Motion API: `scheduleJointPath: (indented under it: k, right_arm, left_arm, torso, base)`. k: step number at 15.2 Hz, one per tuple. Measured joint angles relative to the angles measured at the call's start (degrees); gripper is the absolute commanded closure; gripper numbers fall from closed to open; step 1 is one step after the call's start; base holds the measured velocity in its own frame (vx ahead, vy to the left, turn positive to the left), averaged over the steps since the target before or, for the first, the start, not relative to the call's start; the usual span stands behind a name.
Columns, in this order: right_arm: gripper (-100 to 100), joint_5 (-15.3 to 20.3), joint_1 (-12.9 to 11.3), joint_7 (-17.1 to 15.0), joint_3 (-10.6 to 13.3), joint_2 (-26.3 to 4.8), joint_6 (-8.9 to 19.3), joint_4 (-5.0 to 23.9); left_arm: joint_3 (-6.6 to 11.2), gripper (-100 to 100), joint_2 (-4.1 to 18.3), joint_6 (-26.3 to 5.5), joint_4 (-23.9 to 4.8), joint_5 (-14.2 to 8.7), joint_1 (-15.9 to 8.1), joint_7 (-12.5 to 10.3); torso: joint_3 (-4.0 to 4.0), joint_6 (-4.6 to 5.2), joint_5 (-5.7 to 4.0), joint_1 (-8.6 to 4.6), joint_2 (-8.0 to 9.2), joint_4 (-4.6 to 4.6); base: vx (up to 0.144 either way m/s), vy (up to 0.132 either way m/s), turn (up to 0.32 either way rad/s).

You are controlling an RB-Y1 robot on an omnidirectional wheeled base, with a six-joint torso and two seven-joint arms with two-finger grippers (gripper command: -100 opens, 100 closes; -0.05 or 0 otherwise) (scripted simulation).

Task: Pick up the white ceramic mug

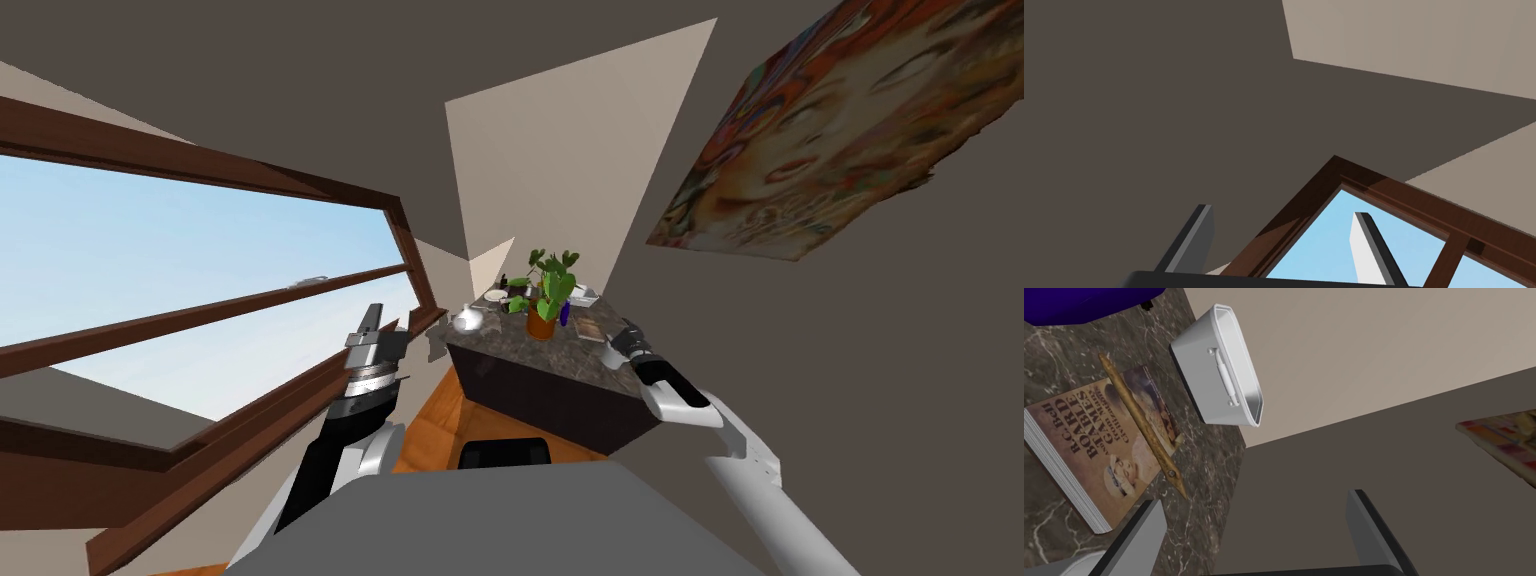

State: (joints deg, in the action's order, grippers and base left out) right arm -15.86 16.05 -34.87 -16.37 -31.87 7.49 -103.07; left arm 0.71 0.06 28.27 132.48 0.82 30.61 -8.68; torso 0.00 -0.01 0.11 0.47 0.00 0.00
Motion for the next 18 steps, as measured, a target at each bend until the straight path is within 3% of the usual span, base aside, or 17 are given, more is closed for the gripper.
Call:
scheduleJointPath:
  k: [18]
  right_arm:
    - [-100,-7.99,-5.19,-14.76,-5.74,-10.34,20.13,13.43]
  left_arm:
    - [0.00,0,0.00,0.00,0.00,0.00,0.00,0.00]
  torso:
    - [0.04,0.01,-0.05,-0.18,0.07,0.01]
  base:
    - [0.011,0.073,0.073]
